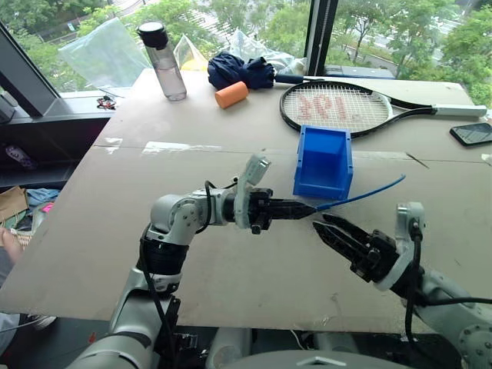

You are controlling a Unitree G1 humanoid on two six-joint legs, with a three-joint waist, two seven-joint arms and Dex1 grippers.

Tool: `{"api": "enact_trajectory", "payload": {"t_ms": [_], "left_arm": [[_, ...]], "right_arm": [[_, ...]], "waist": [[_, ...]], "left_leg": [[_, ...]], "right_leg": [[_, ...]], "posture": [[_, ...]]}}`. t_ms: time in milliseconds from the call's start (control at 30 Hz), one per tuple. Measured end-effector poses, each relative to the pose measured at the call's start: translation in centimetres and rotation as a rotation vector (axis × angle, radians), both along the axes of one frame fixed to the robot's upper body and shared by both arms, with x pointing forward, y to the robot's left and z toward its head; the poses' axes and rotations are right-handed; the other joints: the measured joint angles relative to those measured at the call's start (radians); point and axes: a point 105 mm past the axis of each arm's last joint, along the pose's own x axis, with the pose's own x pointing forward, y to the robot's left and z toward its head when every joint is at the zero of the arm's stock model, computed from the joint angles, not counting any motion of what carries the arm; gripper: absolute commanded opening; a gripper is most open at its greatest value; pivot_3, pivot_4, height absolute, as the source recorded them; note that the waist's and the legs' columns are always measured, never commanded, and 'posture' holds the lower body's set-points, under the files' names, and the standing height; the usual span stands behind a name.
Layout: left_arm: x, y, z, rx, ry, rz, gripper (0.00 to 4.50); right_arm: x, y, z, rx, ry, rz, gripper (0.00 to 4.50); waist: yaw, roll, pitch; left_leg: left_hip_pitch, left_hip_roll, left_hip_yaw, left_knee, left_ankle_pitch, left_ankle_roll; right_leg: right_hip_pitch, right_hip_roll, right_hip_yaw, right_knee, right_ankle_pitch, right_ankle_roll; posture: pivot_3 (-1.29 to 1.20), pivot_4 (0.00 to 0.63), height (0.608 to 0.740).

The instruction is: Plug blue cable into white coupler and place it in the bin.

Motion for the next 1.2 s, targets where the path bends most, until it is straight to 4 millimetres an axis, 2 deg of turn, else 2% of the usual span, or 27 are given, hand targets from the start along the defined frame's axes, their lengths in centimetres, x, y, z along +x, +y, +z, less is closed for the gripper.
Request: {"api": "enact_trajectory", "payload": {"t_ms": [167,200,233,267,367,400,567,633,667,733,833,867,1033,1100,1200], "left_arm": [[-0.6,-0.2,0.6,-0.016,-0.004,-0.027,0.0],[-0.7,-0.3,0.7,-0.017,-0.004,-0.031,0.0],[-0.8,-0.3,0.7,-0.018,-0.004,-0.034,0.0],[-0.9,-0.4,0.8,-0.022,-0.006,-0.04,0.0],[-1.1,-0.3,1.0,-0.028,-0.01,-0.045,0.0],[-1.1,-0.3,1.0,-0.031,-0.007,-0.044,0.0],[-1.2,-0.4,0.8,-0.043,0.007,-0.024,0.0],[-1.2,-0.4,0.8,-0.045,0.001,-0.015,0.98],[-1.2,-0.4,0.8,-0.041,-0.013,-0.004,1.24],[-1.1,0.0,0.5,-0.024,-0.019,0.026,2.11],[-0.5,0.6,0.4,-0.004,-0.053,0.101,3.64],[-0.2,1.1,0.5,0.002,-0.081,0.139,3.87],[3.7,7.3,-0.2,0.191,-0.347,0.584,3.87],[5.2,9.7,-1.1,0.308,-0.467,0.735,3.87],[6.3,12.1,-2.7,0.453,-0.572,0.84,3.87]], "right_arm": [[0.1,0.3,0.7,0.029,0.027,0.015,2.68],[0.2,0.4,1.0,0.039,0.025,0.02,2.26],[0.2,0.5,1.3,0.053,0.022,0.023,2.11],[0.3,0.6,1.7,0.067,0.017,0.024,1.73],[0.8,0.7,1.8,0.078,0.025,0.019,0.34],[0.9,0.6,1.8,0.083,0.03,0.014,0.03],[0.8,0.5,1.8,0.087,0.047,0.024,0.03],[0.8,0.5,1.8,0.088,0.046,0.023,0.0],[0.8,0.5,1.8,0.086,0.047,0.026,0.0],[0.6,0.7,1.8,0.093,0.052,0.042,0.0],[0.6,0.8,1.9,0.098,0.053,0.046,0.0],[0.6,0.7,1.8,0.092,0.059,0.043,0.0],[0.6,0.2,1.2,0.078,0.087,0.014,0.0],[0.6,0.1,1.2,0.082,0.086,0.011,0.0],[0.7,0.1,1.0,0.086,0.092,0.007,0.0]], "waist": [[-0.002,0.0,0.0],[-0.004,0.0,0.0],[-0.006,0.0,0.0],[-0.008,0.0,0.0],[-0.01,0.0,0.0],[-0.01,0.0,0.0],[-0.009,0.0,0.0],[-0.01,0.0,0.0],[-0.011,0.0,0.0],[-0.012,0.0,0.0],[-0.011,0.0,0.0],[-0.011,0.0,0.0],[-0.009,0.001,0.001],[-0.002,0.001,0.001],[0.004,0.001,0.001]], "left_leg": [[0.0,-0.001,0.0,0.0,0.0,0.0],[0.0,0.0,0.0,0.0,0.0,0.0],[0.0,0.0,0.0,0.0,0.0,0.0],[0.0,0.0,0.0,0.0,0.0,0.0],[0.0,0.0,0.0,0.0,0.0,0.0],[0.0,0.0,0.0,0.0,0.0,0.0],[0.0,0.0,0.0,0.0,0.0,0.0],[0.0,0.0,0.0,-0.001,0.0,0.0],[0.0,0.0,0.0,-0.001,0.0,0.0],[0.0,0.0,0.0,-0.001,0.0,0.0],[0.0,0.0,0.0,-0.001,0.0,0.0],[0.0,0.0,0.0,-0.001,0.0,0.0],[0.001,0.0,0.001,-0.003,0.0,0.0],[0.001,0.0,0.002,-0.003,0.0,0.0],[0.001,0.0,0.002,-0.002,0.0,0.0]], "right_leg": [[0.0,0.0,0.0,0.0,0.0,0.0],[0.0,0.0,0.0,0.0,0.0,-0.001],[0.0,0.0,0.0,0.0,-0.001,-0.001],[0.0,0.0,0.0,0.0,-0.001,-0.001],[0.0,0.0,0.0,0.0,-0.001,-0.001],[0.0,0.0,0.0,0.0,-0.001,-0.001],[0.0,0.0,0.0,0.0,-0.001,-0.001],[0.0,0.0,0.001,0.0,-0.001,-0.002],[0.0,0.0,0.001,0.0,-0.001,-0.002],[0.0,0.0,0.001,0.0,-0.001,-0.002],[0.0,0.0,0.001,0.0,-0.001,-0.002],[0.0,0.0,0.001,0.0,-0.001,-0.002],[-0.001,0.0,0.002,0.0,-0.001,-0.003],[-0.001,-0.001,0.003,-0.001,-0.001,-0.003],[-0.001,-0.001,0.003,-0.001,-0.001,-0.003]], "posture": [[0.0,0.15,0.74],[0.0,0.15,0.74],[0.0,0.15,0.74],[0.0,0.15,0.74],[0.0,0.15,0.74],[0.0,0.15,0.74],[0.0,0.15,0.74],[0.0,0.15,0.74],[0.0,0.15,0.74],[0.0,0.15,0.74],[0.0,0.15,0.74],[0.0,0.15,0.74],[0.0,0.15,0.74],[0.0,0.15,0.74],[0.0,0.15,0.74]]}}
